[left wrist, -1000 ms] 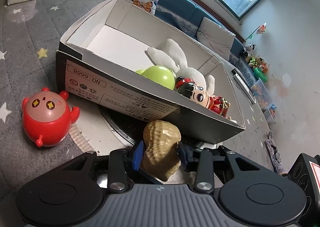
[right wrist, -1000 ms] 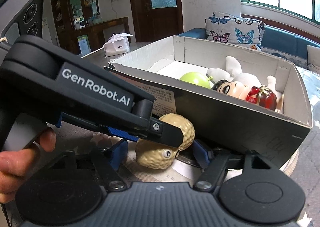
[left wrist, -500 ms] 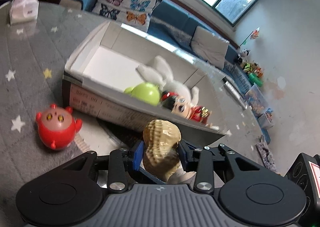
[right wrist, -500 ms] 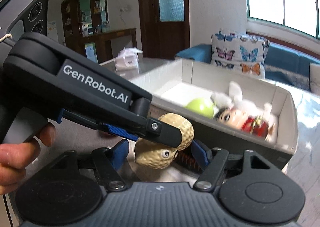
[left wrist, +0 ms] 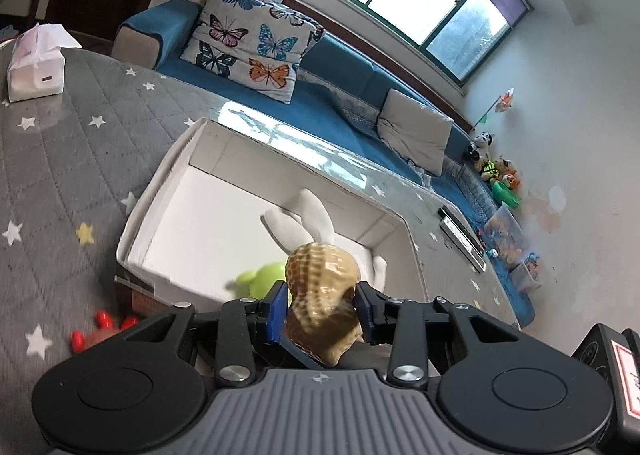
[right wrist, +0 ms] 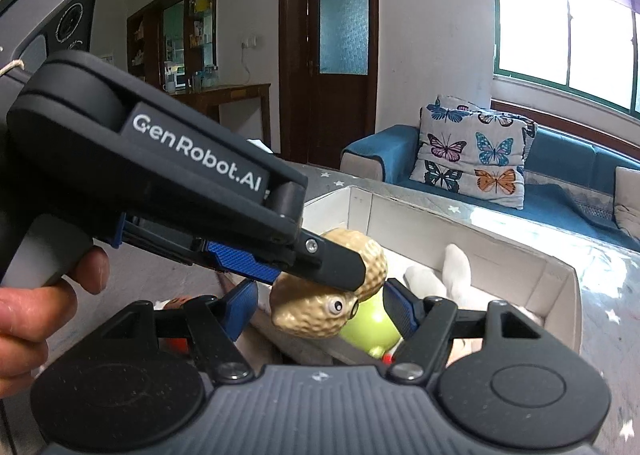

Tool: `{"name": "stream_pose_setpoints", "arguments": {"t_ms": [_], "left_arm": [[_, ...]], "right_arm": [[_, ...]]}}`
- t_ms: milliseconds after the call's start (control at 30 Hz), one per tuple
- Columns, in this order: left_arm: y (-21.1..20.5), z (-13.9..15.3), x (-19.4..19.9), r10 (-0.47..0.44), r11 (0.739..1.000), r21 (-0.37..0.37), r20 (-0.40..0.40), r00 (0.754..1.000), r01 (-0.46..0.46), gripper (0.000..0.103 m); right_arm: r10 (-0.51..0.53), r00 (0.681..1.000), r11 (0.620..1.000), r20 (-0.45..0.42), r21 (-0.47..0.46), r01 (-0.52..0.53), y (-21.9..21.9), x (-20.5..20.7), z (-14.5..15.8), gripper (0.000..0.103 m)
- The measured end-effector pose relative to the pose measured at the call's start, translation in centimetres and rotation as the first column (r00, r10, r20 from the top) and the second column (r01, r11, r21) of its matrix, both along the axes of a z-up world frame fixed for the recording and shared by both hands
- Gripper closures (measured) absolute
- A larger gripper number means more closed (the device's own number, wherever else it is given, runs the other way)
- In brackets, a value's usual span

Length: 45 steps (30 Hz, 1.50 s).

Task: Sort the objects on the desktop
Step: 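Lift the peanut figure over the shoebox wall with the right tool, then open the right tool to drop the peanut into the shoebox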

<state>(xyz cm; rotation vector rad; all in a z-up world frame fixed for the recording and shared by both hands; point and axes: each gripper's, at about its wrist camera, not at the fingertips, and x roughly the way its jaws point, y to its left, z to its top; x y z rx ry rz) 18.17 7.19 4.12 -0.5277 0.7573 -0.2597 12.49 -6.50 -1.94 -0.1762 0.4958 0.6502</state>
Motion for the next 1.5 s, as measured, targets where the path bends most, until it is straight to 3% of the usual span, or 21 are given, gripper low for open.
{"name": "stream_pose_setpoints", "arguments": {"t_ms": [367, 767, 1500], "left_arm": [[1.6, -1.8, 3.1, 0.034, 0.999, -0.037, -0.037, 0.999, -0.035, 0.064], [2.0, -2.2, 3.0, 0.05, 0.998, -0.048, -0.034, 0.998, -0.052, 0.064], [0.4, -0.5, -1.5, 0.039, 0.999, 0.025, 0.012, 0.999, -0.039, 0.064]], "right_arm": [[-0.012, 0.999, 1.0, -0.052, -0.01, 0.012, 1.3, 3.6, -1.3, 0.032], [-0.018, 0.997, 1.0, -0.069, 0.001, 0.018, 1.2, 4.9, -2.0, 0.032], [-0.022, 0.999, 0.999, -0.033, 0.022, 0.023, -0.7, 0.6, -0.8, 0.022]]}}
